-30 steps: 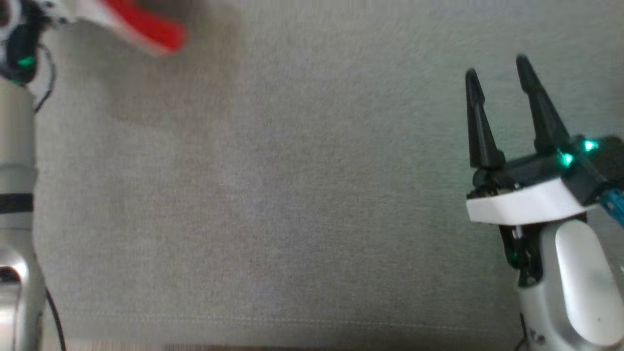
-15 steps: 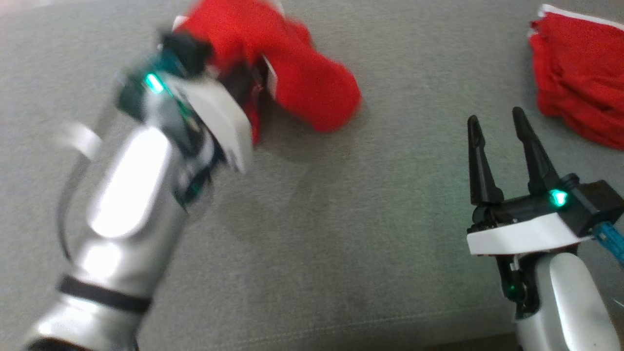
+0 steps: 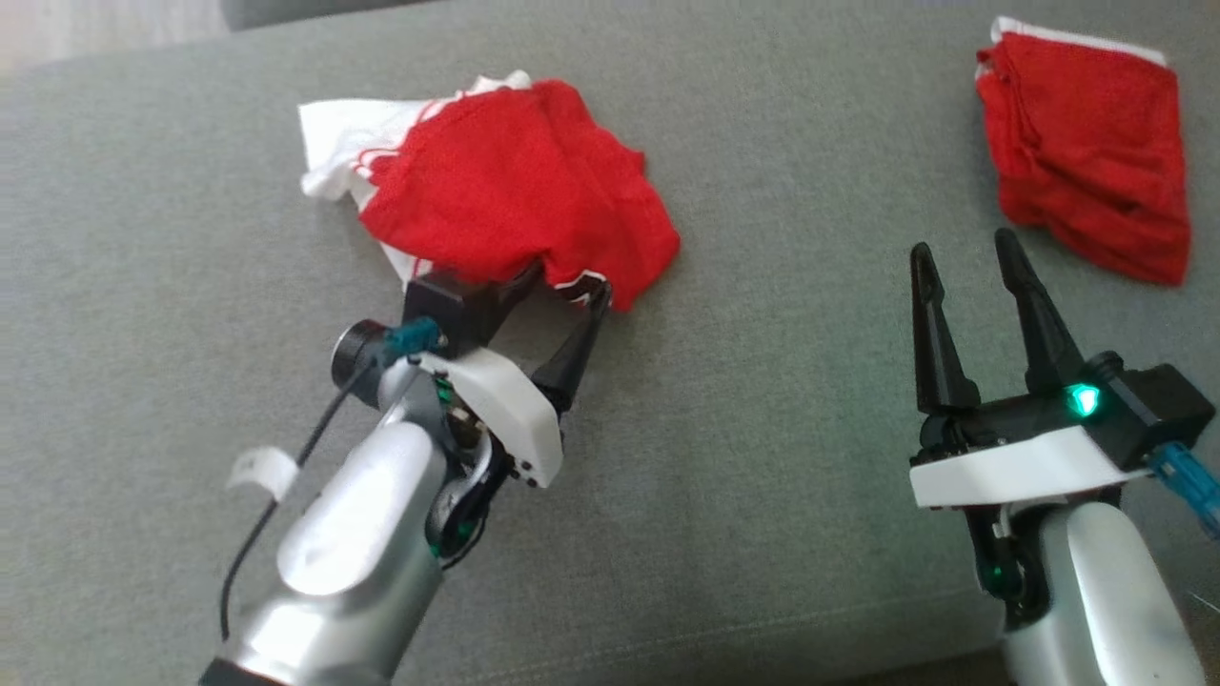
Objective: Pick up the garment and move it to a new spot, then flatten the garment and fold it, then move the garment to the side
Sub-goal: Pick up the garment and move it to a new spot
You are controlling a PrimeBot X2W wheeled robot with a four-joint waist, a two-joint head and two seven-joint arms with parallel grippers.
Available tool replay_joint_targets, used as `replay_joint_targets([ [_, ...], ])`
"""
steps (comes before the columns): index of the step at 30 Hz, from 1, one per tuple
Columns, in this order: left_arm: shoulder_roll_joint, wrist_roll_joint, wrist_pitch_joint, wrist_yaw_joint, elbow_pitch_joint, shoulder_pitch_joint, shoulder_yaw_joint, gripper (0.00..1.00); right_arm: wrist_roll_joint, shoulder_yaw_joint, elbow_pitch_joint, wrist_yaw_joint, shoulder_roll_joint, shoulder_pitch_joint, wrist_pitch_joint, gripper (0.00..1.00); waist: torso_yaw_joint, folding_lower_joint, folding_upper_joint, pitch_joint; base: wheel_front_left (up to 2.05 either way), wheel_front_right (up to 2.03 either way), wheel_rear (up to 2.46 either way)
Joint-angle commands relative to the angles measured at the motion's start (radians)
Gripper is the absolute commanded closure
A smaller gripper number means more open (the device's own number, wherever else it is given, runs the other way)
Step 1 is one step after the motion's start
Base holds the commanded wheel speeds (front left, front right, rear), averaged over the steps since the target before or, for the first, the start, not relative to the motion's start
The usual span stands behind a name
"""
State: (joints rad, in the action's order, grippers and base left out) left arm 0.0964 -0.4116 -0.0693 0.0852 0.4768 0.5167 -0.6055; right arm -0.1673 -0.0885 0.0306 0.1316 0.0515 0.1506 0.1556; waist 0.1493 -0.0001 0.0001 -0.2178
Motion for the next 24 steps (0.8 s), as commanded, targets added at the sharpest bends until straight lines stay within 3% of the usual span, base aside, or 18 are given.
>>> replay_joint_targets([
  [1,0.009,0.013,-0.026,-0.014,-0.047,0.015,0.026,0.00,0.000,-0.015,-0.030,-0.001,-0.001,0.001,0.008,0.00,-0.021,0.0001,-0.0001,0.024,0.00,0.00,0.00],
  [12,0.032,0.010,-0.128,-0.125,-0.170,-0.114,0.077,0.00,-0.011,0.015,0.003,-0.001,-0.001,-0.025,0.013,0.00,-0.097,0.0001,-0.0001,0.135,0.00,0.00,0.00],
  [24,0.092,0.000,-0.188,-0.264,-0.323,-0.354,0.212,0.00,-0.019,0.030,0.083,-0.001,-0.001,-0.073,0.038,0.00,-0.155,0.0001,-0.0001,0.197,0.00,0.00,0.00],
])
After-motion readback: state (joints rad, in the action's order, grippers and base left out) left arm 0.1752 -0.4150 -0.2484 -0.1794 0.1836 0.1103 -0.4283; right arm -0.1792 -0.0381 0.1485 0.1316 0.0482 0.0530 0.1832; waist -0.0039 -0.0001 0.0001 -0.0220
